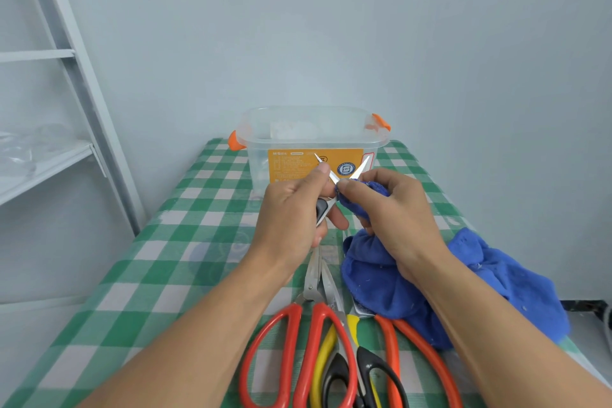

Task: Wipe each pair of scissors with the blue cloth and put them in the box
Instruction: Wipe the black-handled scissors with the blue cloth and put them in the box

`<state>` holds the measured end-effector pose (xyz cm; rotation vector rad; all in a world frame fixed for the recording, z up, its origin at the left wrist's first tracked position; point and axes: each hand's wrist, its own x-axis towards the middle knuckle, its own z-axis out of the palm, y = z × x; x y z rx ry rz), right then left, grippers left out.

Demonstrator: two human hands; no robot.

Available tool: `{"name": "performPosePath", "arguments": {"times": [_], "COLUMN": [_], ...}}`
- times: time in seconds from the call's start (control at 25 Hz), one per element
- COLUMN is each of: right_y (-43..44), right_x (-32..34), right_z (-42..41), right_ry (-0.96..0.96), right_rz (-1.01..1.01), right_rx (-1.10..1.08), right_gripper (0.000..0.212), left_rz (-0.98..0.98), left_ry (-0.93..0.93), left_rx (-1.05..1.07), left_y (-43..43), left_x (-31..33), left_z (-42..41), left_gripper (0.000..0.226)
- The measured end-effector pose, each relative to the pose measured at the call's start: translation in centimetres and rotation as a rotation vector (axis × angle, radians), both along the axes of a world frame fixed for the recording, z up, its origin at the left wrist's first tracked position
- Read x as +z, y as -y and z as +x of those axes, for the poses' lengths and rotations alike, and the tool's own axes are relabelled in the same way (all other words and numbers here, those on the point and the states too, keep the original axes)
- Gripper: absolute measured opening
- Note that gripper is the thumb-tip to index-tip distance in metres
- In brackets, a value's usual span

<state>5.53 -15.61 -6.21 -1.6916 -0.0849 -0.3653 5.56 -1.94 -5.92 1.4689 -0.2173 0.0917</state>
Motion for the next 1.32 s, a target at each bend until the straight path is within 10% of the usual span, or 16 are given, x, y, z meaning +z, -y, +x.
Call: {"name": "performPosePath", "arguments": {"times": [1.32], "right_y": [0.8], "right_x": [-0.4], "right_z": [0.5], "right_ry": [0.027], "right_rz": [-0.068], "right_rx": [-0.024], "right_gripper": [0.044], "left_rz": [-0.017], "left_ry": [0.027], "left_rx": [-0.011], "left_y": [-0.1], "left_x": [-0.1], "left_z": [0.0], "left_gripper": [0.047]}}
